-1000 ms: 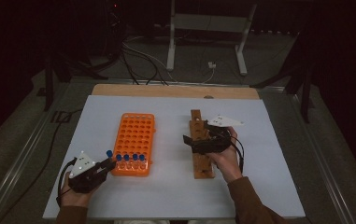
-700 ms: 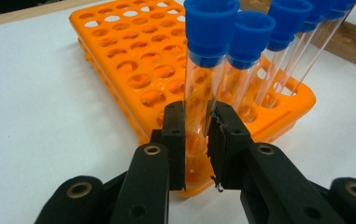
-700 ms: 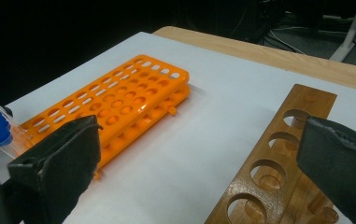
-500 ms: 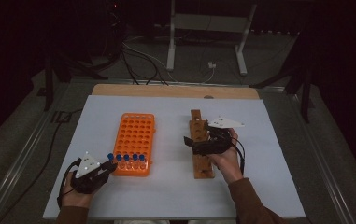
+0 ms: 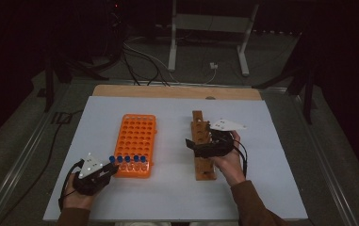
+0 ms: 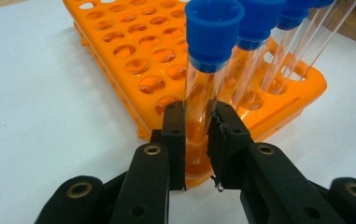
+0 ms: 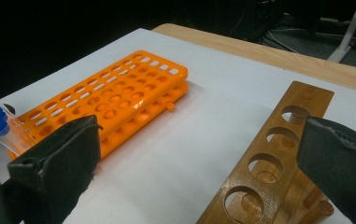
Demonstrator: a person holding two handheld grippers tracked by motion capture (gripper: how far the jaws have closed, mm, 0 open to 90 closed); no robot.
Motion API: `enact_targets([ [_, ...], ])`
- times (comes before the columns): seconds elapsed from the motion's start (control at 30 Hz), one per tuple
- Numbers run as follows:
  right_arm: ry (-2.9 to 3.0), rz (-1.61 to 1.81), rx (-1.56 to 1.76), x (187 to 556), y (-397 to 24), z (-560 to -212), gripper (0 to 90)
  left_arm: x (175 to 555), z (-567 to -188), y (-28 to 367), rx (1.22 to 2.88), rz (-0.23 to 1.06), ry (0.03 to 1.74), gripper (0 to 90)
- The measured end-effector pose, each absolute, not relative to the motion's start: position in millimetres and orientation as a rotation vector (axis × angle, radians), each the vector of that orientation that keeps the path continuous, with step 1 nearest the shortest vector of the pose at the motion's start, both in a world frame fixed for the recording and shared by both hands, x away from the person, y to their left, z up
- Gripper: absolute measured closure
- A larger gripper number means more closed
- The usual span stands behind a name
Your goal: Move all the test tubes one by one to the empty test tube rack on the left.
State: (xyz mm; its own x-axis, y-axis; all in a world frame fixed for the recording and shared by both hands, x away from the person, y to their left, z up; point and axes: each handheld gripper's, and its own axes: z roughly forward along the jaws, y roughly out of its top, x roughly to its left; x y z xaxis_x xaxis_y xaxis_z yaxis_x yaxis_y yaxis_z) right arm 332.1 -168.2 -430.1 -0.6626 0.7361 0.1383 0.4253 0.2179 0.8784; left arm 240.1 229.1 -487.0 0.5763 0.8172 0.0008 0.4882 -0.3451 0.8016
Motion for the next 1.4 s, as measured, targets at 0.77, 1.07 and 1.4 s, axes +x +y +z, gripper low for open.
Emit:
enact_targets([
  [0.77,2.146,1.411,1.117,323,-195,-435,0.0,237,-482,237,1.920,0.474,1.023,60.9],
  [1.07,2.097,1.424,1.134,314,-218,-433,0.0,232,-470,246,1.819,0.519,1.019,47.7],
  [1.4,2.059,1.428,1.151,301,-240,-438,0.0,227,-457,262,1.698,0.601,1.052,32.1],
])
